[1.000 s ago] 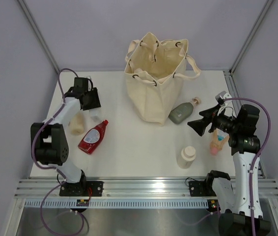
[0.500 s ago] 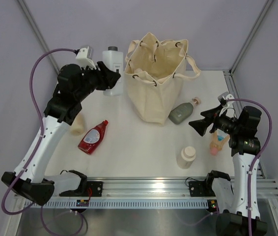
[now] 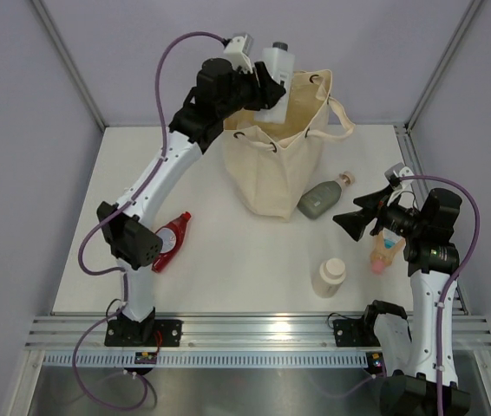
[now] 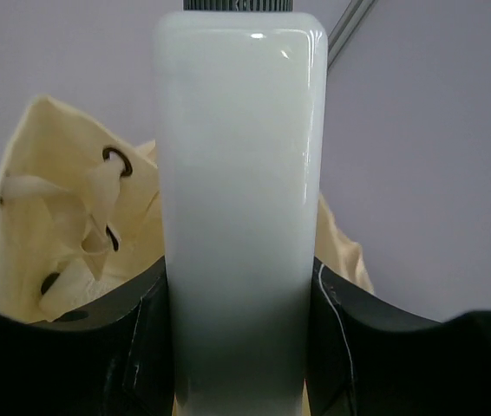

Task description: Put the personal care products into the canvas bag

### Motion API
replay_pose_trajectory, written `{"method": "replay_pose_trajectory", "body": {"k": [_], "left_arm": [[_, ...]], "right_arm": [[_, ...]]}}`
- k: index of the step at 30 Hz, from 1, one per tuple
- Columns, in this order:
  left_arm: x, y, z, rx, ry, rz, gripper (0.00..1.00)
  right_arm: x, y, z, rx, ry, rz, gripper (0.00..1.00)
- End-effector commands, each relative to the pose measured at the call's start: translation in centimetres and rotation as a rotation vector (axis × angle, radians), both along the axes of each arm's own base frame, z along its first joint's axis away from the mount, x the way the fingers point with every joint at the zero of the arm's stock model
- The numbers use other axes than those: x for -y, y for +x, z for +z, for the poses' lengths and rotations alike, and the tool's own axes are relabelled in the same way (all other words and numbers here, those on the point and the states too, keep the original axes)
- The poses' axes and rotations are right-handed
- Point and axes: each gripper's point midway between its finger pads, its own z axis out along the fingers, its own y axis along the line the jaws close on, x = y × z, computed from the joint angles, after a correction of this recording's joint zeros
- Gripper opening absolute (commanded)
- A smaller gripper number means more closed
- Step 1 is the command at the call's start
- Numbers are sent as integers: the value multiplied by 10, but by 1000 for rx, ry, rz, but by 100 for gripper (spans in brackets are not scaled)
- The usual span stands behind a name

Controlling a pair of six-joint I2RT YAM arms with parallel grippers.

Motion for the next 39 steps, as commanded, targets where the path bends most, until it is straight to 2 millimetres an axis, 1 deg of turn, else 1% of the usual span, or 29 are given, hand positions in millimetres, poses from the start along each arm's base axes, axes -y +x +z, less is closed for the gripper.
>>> {"method": "replay_pose_trajectory", "body": {"k": [1, 3, 4, 5, 6, 7, 8, 9, 10, 12, 15, 16, 17, 19, 20, 21, 23, 24, 27, 29, 30, 31, 32, 33, 34, 35, 37, 38, 39], "left_arm": [[9, 4, 34, 132, -65, -30, 2], [14, 4, 17, 112, -44, -43, 6], [18, 4, -4, 81, -16, -62, 7], [17, 0, -7, 87, 0, -72, 9], [19, -4, -11, 95, 8, -96, 14], [21, -4, -30, 81, 43, -108, 17], [20, -8, -29, 93, 53, -118, 20], [20, -8, -35, 96, 70, -127, 22], [24, -11, -41, 94, 89, -156, 28], [26, -8, -57, 92, 140, -177, 32], [32, -6, -71, 105, 184, -215, 49], [35, -2, -81, 92, 194, -220, 55], [36, 1, -85, 85, 200, -219, 67], [38, 6, -93, 73, 209, -217, 76], [39, 7, -96, 60, 208, -213, 91], [39, 8, -95, 60, 207, -208, 97], [37, 10, -97, 49, 209, -201, 99], [37, 10, -95, 50, 209, -198, 99], [32, 5, -78, 71, 204, -191, 99], [24, -1, -56, 99, 202, -183, 99], [20, -4, -45, 112, 196, -172, 99], [12, -6, -35, 124, 193, -160, 99], [2, -18, -11, 159, 176, -150, 99], [-6, -23, 1, 172, 169, -126, 99], [-16, -28, 13, 187, 164, -104, 99], [-31, -45, 34, 215, 153, -88, 99], [-49, -63, 48, 229, 156, -61, 99], [-56, -69, 34, 199, 177, -51, 99], [-77, -95, 57, 239, 159, -15, 99]], "right_arm": [[0, 1, 6, 38, -1, 11, 100], [0, 0, 6, 40, -3, 13, 100], [0, 1, 6, 39, -1, 13, 100], [0, 1, 6, 38, -1, 13, 99], [0, 1, 5, 35, 1, 16, 100], [0, 1, 5, 31, 4, 18, 99], [0, 1, 5, 31, 4, 18, 100], [0, 2, 5, 30, 5, 20, 100], [0, 2, 5, 31, 4, 20, 99], [0, 2, 4, 27, 6, 20, 99], [1, 2, 3, 29, 2, 14, 100], [1, 3, 3, 27, 1, 10, 99], [1, 3, 3, 28, 0, 10, 99], [3, 4, 1, 22, -3, 0, 100], [3, 4, 1, 28, -10, -1, 99], [4, 5, -1, 25, -13, -2, 100], [4, 5, -4, 20, -18, 3, 100], [4, 5, -5, 17, -18, 2, 100], [6, 6, -7, 16, -32, 1, 100], [7, 5, -8, 21, -55, 5, 99], [6, 1, -15, -26, -54, 15, 100], [8, 2, -18, -16, -94, 33, 99], [12, 7, -14, -25, -116, 34, 100], [19, 7, -23, -93, -149, -2, 99], [27, 13, -25, -102, -194, -21, 99], [42, 26, -26, -137, -251, -83, 100], [55, 30, -35, -219, -294, -126, 100], [72, 40, -39, -274, -333, -209, 100], [82, 48, -40, -305, -333, -278, 99]]}}
